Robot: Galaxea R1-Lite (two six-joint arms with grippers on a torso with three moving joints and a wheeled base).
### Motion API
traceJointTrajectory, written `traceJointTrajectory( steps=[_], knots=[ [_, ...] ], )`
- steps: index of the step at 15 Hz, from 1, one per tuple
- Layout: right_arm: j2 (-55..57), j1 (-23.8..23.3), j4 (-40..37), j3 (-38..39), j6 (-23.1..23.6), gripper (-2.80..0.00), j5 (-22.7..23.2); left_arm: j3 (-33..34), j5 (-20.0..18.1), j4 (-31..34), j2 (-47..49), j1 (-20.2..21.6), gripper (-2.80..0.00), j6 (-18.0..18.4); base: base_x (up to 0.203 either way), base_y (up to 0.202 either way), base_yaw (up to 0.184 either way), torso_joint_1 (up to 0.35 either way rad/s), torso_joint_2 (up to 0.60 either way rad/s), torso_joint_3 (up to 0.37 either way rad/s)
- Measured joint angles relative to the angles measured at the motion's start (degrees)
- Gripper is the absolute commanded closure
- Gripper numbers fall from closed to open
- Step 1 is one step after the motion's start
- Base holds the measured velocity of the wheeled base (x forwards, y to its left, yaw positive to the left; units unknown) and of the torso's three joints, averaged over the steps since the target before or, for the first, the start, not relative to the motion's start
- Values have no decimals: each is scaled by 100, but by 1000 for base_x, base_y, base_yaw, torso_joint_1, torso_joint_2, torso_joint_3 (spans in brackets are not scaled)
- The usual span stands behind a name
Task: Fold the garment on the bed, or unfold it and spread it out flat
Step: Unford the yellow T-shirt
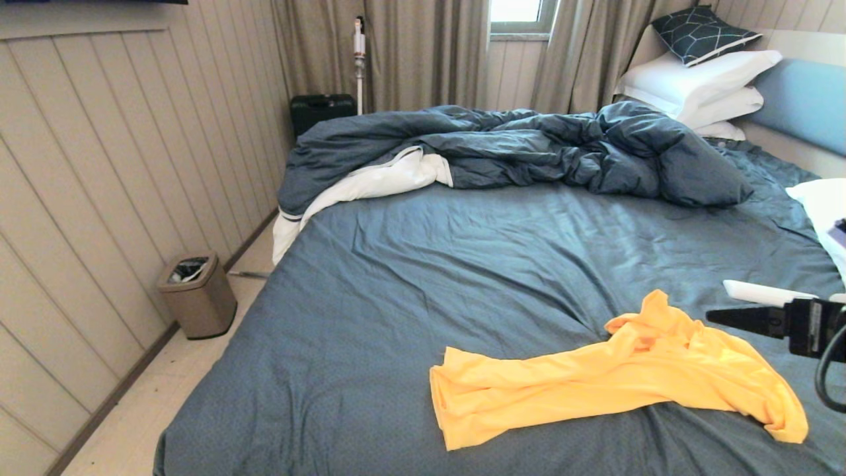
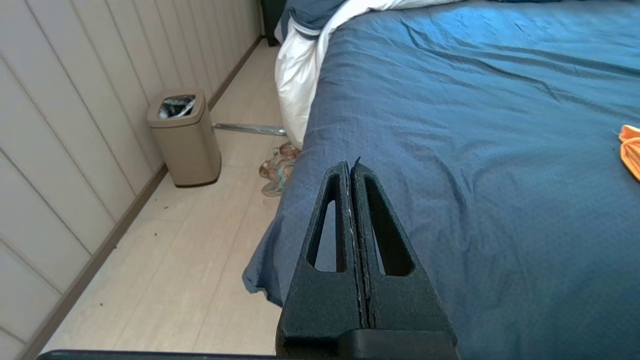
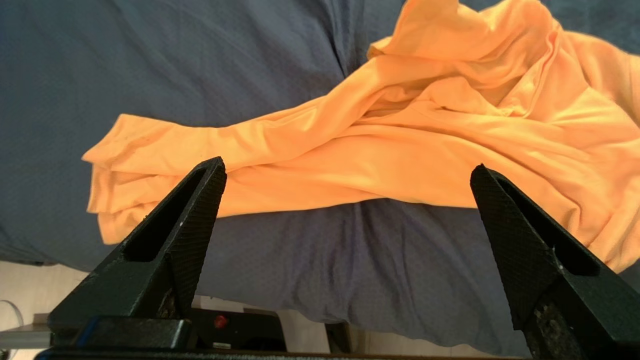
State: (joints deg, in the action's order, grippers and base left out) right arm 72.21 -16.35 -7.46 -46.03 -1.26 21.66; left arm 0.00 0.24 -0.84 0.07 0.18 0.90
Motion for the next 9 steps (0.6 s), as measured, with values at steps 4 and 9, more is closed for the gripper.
traceJointTrajectory(
  steps=[4,9],
  knots=[
    [237,57,2,-41,-80,-280,-40,-2,14,71,0,4,0,142,0,0,0,0,0,0],
    [358,67,-15,-185,-91,-280,-39,-1346,-71,788,828,-1,0,199,0,0,0,0,0,0]
  ],
)
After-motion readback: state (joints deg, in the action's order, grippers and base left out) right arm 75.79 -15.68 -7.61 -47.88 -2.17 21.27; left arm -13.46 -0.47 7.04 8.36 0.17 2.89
